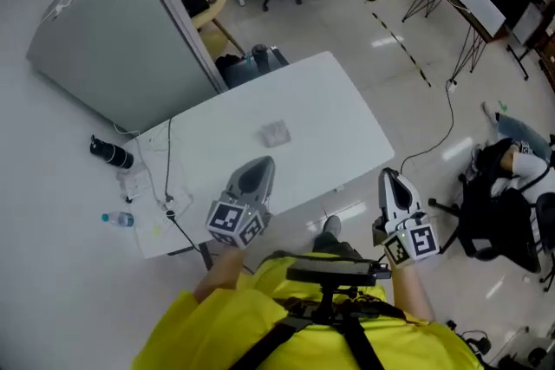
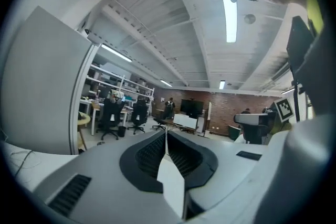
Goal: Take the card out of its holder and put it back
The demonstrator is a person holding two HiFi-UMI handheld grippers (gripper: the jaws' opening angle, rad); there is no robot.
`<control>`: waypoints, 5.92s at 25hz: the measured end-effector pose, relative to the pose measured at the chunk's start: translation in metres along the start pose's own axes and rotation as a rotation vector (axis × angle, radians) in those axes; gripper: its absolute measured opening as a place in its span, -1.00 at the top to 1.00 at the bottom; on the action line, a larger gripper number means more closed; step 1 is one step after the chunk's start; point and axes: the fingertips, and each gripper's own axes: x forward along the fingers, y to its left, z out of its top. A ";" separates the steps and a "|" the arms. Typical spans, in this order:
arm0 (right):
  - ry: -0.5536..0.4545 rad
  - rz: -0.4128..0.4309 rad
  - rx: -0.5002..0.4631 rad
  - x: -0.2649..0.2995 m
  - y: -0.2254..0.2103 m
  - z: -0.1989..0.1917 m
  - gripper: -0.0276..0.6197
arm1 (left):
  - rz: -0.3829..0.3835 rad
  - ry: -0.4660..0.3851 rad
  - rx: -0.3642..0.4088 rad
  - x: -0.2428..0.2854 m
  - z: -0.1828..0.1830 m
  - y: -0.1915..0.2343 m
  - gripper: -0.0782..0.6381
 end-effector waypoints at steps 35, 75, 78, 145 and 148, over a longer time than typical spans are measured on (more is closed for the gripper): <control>0.471 0.325 -0.015 0.236 0.049 -0.175 0.90 | -0.462 0.392 0.052 0.167 -0.250 0.205 0.43; 0.311 0.339 -0.016 0.198 0.029 -0.112 0.90 | -0.245 -0.074 0.230 0.083 0.071 0.114 0.74; 0.318 0.344 -0.014 0.194 0.028 -0.112 0.90 | -0.240 -0.075 0.227 0.082 0.074 0.110 0.74; 0.560 0.213 0.129 0.185 0.019 -0.220 0.90 | -0.425 0.236 0.088 0.161 -0.208 0.187 0.74; 0.563 0.212 0.127 0.187 0.018 -0.221 0.90 | -0.421 0.248 0.055 0.161 -0.224 0.188 0.74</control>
